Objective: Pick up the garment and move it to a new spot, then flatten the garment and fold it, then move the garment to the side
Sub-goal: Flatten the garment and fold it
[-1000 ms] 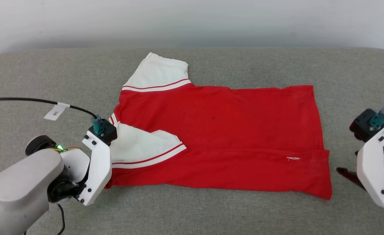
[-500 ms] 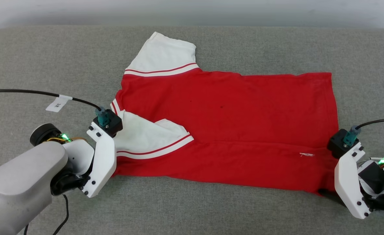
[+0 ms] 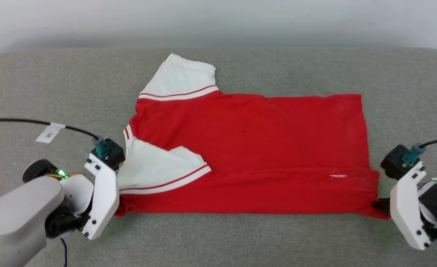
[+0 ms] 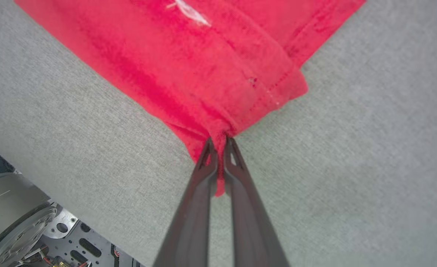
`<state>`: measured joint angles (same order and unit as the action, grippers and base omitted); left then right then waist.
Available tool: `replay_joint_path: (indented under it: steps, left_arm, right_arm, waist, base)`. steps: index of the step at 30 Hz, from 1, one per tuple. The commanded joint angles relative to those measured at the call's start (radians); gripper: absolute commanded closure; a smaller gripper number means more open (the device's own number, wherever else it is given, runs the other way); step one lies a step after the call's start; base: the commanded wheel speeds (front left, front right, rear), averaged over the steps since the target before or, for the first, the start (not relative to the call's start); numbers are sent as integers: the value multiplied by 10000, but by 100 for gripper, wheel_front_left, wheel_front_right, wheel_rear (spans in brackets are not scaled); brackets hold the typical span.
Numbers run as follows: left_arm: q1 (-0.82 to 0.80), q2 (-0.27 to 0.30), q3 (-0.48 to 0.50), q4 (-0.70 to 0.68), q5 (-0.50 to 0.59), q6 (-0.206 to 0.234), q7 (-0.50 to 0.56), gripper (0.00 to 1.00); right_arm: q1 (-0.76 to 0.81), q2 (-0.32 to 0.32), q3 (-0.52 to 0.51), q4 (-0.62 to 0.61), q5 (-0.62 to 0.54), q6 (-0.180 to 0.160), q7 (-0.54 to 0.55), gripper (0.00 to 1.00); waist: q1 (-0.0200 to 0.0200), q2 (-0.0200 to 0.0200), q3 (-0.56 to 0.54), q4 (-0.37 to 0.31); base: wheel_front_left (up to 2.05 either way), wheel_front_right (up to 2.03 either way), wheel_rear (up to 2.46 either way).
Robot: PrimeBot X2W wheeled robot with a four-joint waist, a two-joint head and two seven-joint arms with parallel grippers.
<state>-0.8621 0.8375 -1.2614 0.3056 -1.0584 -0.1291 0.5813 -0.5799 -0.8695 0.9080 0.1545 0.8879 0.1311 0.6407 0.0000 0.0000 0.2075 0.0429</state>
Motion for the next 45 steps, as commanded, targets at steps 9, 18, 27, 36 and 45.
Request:
replay_joint_path:
  steps: [9,18,27,36,45]
  left_arm:
    - [1223,738,-103,-1017,-351,50,-125,100]
    - [2437,939,-131,-1705,-691,442,-413,100]
    - [2540,972,-52,-1694,-587,611,-247,0]
    - [1369,1215,996,-1759,335,826,-1982,0]
    - [155,562,1690,-639,2037,1638,-4074,0]
  right_arm:
    - [996,-1076,-5,-744,438,-8,-511,100]
    - [2771,-1490,-250,-1165,705,-10,-499,100]
    - [3106,-875,-1031,-849,253,-8,-850,0]
    - [3043,-28,-3240,-834,-1419,-8,-2938,0]
    - [3894,2975,-6875,-1489,-4154,-8,-6142,0]
  waist:
    - [0,0,-824,-47]
    - [0,0,-1044,-50]
    - [0,0,-1130,-89]
    - [0,0,-1393,-128]
    - [0,0,-1098,-529]
  base:
    - [0,0,0]
    - [0,0,0]
    - [0,0,0]
    - [0,0,0]
    - [0,0,0]
